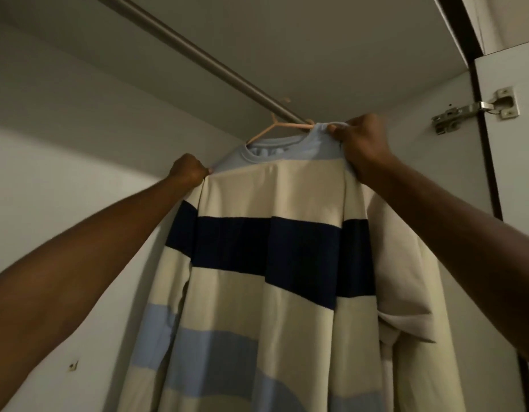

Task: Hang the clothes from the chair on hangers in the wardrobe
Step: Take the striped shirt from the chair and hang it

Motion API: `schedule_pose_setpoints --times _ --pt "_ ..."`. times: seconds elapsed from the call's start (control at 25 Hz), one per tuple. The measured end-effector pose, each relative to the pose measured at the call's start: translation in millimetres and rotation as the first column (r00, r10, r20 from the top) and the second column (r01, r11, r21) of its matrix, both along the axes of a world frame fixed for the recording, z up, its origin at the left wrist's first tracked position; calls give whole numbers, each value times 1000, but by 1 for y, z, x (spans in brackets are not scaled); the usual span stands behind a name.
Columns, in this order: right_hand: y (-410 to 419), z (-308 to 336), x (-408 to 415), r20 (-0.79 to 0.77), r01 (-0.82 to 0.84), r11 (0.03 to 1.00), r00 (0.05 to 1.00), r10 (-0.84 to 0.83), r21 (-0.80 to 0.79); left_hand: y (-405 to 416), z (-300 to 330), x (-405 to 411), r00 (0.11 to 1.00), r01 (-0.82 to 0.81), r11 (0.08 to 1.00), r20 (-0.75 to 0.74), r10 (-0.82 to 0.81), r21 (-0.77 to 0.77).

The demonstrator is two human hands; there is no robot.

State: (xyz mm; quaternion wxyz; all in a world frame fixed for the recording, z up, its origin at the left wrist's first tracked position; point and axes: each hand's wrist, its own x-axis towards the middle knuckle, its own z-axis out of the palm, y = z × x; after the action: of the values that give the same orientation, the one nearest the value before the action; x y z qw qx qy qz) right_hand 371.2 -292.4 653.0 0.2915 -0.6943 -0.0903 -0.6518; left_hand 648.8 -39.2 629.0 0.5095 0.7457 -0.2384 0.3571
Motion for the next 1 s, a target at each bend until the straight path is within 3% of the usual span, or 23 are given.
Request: schedule_pose_setpoints --times 0.52,0.72,0.88,1.0 --pt "9 -46 -19 64 93 995 994 -90 -42 -21 -17 -5 995 -33 999 -92 34 18" --pt "11 -45 -15 87 144 989 986 -140 -40 -20 -24 -10 992 -13 999 -123 7 -45" --pt "10 -48 -10 109 177 982 979 -170 -60 -37 -31 -36 991 -7 1000 137 8 -7" --pt "1 -53 -2 114 210 975 973 -201 -73 -66 -32 -75 937 174 981 291 -192 89"
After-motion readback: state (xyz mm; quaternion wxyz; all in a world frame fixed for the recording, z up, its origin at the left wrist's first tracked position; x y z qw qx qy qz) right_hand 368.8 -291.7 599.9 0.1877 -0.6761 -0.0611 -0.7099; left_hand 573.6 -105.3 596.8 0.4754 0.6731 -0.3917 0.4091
